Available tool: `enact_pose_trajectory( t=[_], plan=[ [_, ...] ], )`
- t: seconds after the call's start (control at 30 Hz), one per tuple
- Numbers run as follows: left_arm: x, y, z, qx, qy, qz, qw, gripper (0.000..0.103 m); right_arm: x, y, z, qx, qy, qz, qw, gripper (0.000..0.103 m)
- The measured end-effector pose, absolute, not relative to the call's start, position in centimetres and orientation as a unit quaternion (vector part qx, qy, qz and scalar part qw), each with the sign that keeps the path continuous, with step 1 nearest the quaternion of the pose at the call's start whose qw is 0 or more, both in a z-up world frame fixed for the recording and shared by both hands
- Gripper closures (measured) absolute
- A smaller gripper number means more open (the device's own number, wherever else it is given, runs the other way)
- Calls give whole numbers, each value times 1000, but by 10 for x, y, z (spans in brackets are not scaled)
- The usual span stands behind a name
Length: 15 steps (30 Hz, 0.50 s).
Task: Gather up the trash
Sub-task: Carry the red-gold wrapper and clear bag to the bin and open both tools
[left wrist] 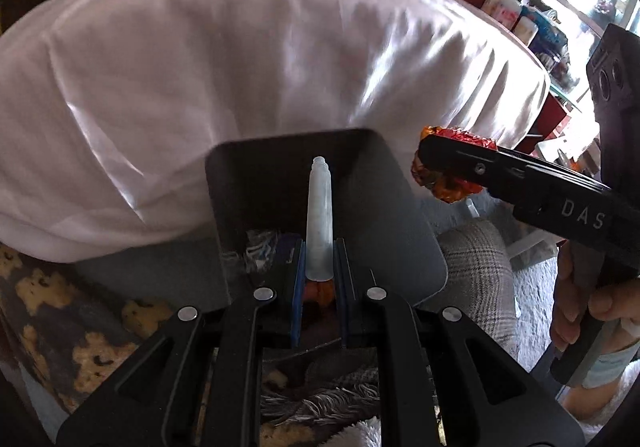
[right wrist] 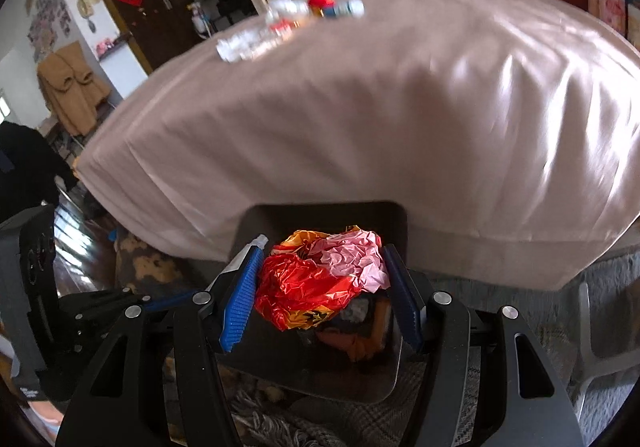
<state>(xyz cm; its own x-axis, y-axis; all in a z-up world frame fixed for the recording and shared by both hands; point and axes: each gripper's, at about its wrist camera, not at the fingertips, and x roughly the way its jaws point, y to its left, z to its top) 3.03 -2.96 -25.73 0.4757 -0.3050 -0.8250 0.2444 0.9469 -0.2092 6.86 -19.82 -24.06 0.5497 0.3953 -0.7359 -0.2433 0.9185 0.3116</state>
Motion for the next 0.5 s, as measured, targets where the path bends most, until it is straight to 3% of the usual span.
enact_pose_trajectory(
  t=[0.37,0.5],
  plan=[
    [50,-29,-275,-41,507,-160,846,91,87,-194,-260,100,466,176,861,35],
    [50,-26,-275,-41,509,-151,846,74,90,-195,-261,99,466,169,863,21]
  ],
)
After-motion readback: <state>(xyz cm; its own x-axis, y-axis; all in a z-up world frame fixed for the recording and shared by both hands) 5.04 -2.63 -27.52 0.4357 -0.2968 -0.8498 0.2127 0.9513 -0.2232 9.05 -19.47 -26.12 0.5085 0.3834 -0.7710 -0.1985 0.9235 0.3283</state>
